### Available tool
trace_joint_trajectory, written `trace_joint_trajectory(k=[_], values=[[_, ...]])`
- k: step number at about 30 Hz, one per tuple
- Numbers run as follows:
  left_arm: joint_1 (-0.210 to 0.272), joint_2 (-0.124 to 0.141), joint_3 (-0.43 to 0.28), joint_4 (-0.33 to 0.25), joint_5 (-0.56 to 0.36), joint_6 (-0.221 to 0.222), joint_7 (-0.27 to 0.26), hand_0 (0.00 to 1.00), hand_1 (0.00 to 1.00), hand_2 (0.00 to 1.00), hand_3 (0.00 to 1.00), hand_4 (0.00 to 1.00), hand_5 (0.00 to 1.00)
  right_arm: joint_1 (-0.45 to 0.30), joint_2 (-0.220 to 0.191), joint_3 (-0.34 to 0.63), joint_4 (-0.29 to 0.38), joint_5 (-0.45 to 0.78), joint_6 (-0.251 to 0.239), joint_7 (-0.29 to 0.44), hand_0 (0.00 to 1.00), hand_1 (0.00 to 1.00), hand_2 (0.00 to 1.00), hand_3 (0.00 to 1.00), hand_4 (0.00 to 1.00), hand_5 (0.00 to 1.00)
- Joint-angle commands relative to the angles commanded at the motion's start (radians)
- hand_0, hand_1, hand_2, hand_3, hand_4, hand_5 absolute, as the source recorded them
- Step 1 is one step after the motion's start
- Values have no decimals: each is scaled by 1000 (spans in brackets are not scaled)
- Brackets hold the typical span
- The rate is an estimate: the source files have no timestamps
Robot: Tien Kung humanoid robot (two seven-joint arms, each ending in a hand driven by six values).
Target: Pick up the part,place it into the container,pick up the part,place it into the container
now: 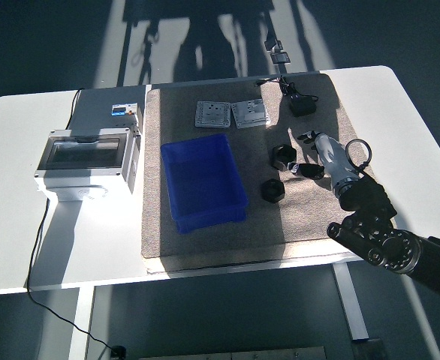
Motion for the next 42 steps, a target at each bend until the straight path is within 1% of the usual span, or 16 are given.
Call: trace_joint_trajectory(k=[4, 7, 8, 12, 19, 20, 25, 26, 27, 31, 32, 35, 42], values=[[-1, 0, -1, 0, 0, 0, -1, 716, 619, 509, 662, 844, 943, -5, 5, -6, 10, -13, 8, -13, 792, 722, 775, 756, 827, 334], [-6, 2, -4, 0, 9, -1, 0, 716, 619, 509, 662, 844, 943, -8, 7, -6, 16, -51, 17, -30, 792, 722, 775, 756, 827, 334], [-7, 3, -3, 0, 10, -1, 0, 715, 619, 509, 662, 839, 941, -9, 6, -4, 17, -69, 23, -38, 794, 707, 770, 758, 828, 329], [-7, 2, 3, 0, -5, 2, -3, 715, 619, 509, 662, 839, 941, -9, 5, 2, 18, -119, 41, -63, 794, 707, 770, 758, 828, 329], [-7, -2, -5, 0, 5, 3, -2, 714, 619, 509, 661, 834, 945, -10, 12, 3, 16, -178, 93, -112, 805, 706, 773, 762, 827, 326], [-7, -3, -6, 0, 6, 3, -2, 714, 617, 508, 662, 828, 953, -11, 13, 4, 14, -185, 100, -117, 809, 703, 774, 762, 813, 339], [-3, -3, -6, 0, 3, 7, -7, 714, 617, 508, 662, 828, 953, -5, 21, 0, 3, -202, 130, -127, 809, 703, 774, 762, 813, 339], [-2, -4, -7, 0, 2, 8, -9, 714, 616, 507, 661, 826, 957, -2, 23, -2, 0, -209, 135, -128, 795, 657, 751, 762, 774, 340], [-2, -5, -7, 0, 3, 10, -11, 714, 616, 507, 661, 826, 957, 1, 25, -3, -4, -213, 139, -128, 795, 657, 751, 762, 774, 340], [-2, -10, -10, 0, 8, 14, -14, 714, 616, 507, 661, 826, 957, 18, 42, -28, -31, -218, 144, -123, 795, 657, 751, 762, 774, 340], [-2, -11, -12, 0, 11, 14, -14, 714, 618, 508, 662, 823, 960, 23, 48, -35, -38, -219, 144, -122, 769, 600, 705, 748, 733, 324], [-4, -13, -16, 0, 21, 15, -15, 714, 618, 508, 662, 823, 960, 38, 65, -41, -58, -232, 137, -121, 769, 600, 705, 748, 733, 324], [-2, -10, -17, 0, 21, 18, -21, 713, 617, 507, 662, 821, 962, 45, 63, -21, -56, -249, 96, -118, 769, 594, 711, 763, 739, 330]])
